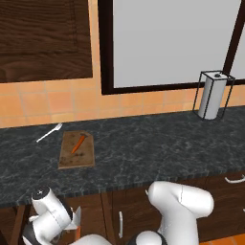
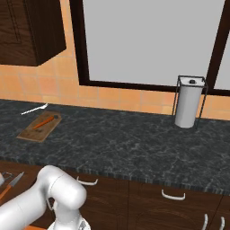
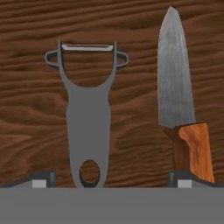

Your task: Place the appropriate cutting tool for cutting the carrot skin on the cutting board.

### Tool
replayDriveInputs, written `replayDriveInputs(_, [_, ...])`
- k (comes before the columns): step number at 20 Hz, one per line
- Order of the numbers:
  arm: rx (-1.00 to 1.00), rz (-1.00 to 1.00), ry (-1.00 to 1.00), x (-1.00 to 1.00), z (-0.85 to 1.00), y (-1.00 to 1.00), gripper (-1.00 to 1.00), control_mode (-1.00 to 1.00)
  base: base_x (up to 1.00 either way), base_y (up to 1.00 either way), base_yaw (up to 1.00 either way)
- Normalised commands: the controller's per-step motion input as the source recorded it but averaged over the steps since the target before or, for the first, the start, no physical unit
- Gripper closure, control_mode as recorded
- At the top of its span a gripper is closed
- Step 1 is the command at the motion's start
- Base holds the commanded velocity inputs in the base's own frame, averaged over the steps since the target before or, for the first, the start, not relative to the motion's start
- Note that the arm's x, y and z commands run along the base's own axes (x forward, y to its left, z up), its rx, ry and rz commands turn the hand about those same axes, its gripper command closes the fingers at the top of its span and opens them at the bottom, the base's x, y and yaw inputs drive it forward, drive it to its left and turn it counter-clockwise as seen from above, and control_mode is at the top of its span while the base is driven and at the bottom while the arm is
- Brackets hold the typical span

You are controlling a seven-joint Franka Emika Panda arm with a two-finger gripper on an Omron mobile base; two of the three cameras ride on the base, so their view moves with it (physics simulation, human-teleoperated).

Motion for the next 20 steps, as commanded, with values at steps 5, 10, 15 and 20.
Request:
replayDriveInputs(5, [0.00, 0.08, 0.00, 0.07, -0.18, -0.07, -1.00, -1.00, 0.00, 0.00, 0.00])
replayDriveInputs(10, [0.00, 0.05, 0.03, 0.36, 0.00, 0.00, -1.00, -1.00, 0.00, 0.00, 0.00])
replayDriveInputs(15, [0.00, 0.03, 0.05, 0.30, -0.03, 0.00, -1.00, -1.00, 0.00, 0.00, 0.00])
replayDriveInputs(20, [0.00, 0.01, 0.07, 0.08, -0.19, 0.08, -1.00, -1.00, 0.00, 0.00, 0.00])
